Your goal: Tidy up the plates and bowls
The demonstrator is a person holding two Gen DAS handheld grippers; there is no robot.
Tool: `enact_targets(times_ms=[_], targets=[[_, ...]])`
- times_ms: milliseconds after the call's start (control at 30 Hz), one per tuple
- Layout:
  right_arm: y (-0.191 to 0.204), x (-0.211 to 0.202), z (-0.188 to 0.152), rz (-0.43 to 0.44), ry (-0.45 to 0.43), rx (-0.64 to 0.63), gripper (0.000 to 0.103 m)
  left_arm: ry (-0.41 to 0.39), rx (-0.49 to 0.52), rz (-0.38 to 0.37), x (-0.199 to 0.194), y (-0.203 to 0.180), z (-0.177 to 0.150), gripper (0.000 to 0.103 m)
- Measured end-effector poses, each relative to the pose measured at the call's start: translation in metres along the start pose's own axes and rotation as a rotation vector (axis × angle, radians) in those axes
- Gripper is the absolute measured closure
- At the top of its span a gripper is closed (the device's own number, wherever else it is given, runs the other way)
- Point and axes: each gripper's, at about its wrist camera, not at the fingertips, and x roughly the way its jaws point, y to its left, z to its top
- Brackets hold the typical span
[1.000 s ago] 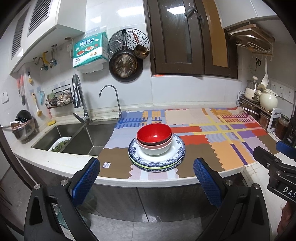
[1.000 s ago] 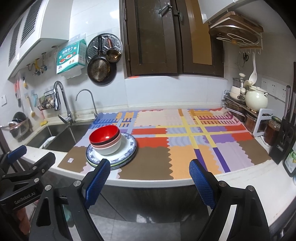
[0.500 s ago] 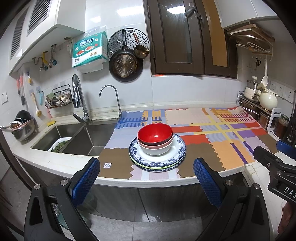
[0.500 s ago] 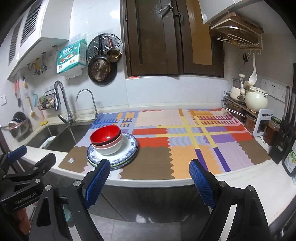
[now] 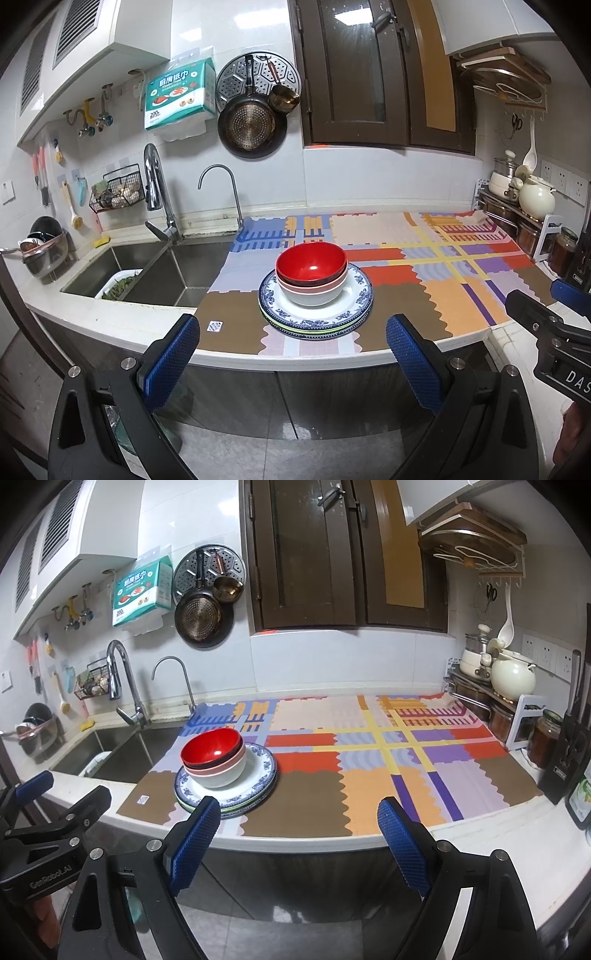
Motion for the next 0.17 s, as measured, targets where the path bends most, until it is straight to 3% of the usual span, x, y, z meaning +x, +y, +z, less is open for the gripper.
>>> enact_targets(times_ms=[167], targets=[[0.0014,0.0031,0.0003,0.000,0.005,0.002,0.015,0.008,-0.006,-0.001,0.0022,0.0008,-0.0004,0.000]])
